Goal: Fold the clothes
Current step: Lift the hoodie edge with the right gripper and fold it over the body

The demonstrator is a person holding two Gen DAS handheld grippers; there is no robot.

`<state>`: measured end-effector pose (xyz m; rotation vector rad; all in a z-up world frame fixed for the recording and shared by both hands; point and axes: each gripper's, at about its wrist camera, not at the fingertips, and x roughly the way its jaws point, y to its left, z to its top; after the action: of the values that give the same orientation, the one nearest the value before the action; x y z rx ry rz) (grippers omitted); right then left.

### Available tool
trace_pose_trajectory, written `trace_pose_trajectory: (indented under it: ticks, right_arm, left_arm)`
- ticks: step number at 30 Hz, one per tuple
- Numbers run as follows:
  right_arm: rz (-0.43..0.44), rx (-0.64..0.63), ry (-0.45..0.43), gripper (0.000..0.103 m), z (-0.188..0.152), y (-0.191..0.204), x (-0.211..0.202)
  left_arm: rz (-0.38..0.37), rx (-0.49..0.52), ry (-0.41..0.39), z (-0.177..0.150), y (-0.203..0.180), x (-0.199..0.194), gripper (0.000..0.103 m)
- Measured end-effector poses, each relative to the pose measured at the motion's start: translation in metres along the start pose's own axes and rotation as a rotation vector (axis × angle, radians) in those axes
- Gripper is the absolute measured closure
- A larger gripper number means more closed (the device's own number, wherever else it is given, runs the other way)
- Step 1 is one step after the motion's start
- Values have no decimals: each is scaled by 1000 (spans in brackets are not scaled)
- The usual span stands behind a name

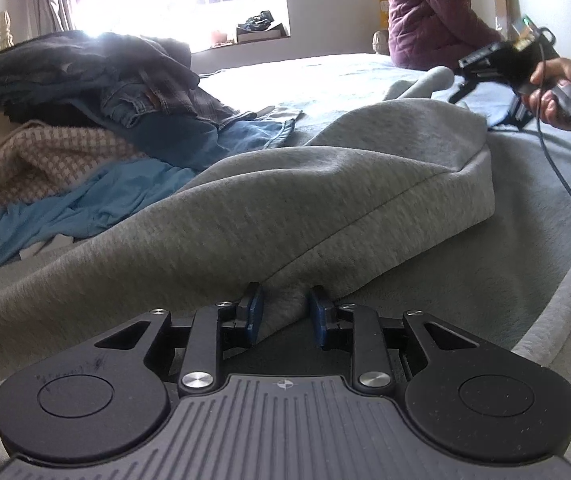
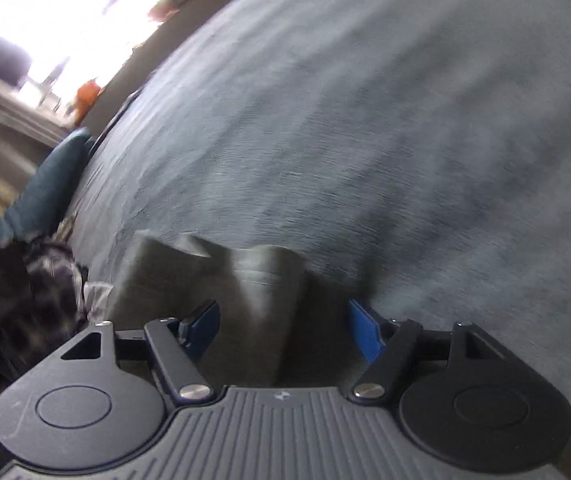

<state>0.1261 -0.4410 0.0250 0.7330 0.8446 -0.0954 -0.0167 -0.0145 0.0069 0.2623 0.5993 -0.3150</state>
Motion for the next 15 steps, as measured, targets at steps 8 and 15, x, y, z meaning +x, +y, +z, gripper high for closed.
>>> trace_pose_trajectory:
  ticks: [8,15]
  right_arm:
    - [20,-41,14,93,-7,39,-2]
    - [164,-93,-242,94,11,62,-157]
  left_arm:
    - [51,69,-7,0,-11,0,78]
    - [72,160,-29,-2,-15,-12,69]
